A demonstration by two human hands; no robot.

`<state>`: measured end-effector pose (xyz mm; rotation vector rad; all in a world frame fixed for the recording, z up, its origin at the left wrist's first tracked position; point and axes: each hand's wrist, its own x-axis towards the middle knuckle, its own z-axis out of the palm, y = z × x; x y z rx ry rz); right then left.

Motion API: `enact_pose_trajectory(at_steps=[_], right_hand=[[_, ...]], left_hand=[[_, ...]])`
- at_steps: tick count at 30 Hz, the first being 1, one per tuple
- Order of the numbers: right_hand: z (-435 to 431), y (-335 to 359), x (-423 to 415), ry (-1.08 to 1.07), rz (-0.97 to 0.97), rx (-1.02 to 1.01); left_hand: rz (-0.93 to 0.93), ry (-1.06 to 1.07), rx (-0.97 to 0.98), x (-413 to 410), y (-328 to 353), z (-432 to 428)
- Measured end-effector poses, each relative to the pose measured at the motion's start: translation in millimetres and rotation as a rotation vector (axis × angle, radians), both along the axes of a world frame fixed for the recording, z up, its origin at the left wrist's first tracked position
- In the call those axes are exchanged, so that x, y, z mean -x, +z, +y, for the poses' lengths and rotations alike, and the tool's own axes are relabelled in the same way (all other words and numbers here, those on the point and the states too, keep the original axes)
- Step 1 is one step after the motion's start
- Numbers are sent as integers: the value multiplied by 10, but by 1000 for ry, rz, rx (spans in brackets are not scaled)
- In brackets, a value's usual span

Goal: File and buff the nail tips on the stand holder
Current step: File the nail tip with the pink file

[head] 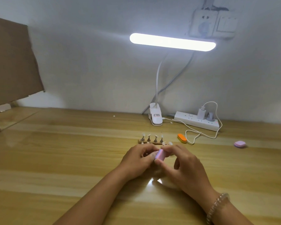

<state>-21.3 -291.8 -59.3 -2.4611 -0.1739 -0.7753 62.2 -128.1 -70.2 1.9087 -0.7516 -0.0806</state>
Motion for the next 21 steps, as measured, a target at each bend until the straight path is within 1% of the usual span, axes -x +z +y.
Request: enact_pose_trajectory(at_steps=[3, 6, 8, 10, 12, 14, 16, 18, 19, 21], right_hand=[[-52, 11, -38, -78, -18, -81], [-16, -15, -6, -14, -17, -4], [-10, -8, -12, 7, -9, -38], [-58, 0, -47, -56, -19, -99], [-62, -7, -43, -71, -17, -74], [-20, -27, -24, -2, -5, -45], [-27, -21, -45, 18, 10, -107], [-88, -11, -78, -38, 11, -155], [-102, -15, -77, -61, 10, -141], [-78, -36, -51, -29, 17, -88]], left_hand=[[13, -7, -3, 1, 0, -6], [23, -1, 19, -2, -6, -4], [38, -5, 32, 0, -3, -6], [36, -9, 24, 3, -4, -11], [35, -4, 29, 2, -6, -9], [56, -5, 53, 3, -11, -6], [73, -11, 55, 5, -15, -10], [59, -7, 37, 4, -21, -14], [60, -9, 37, 7, -19, -14], [74, -16, 41, 10, -11, -11]])
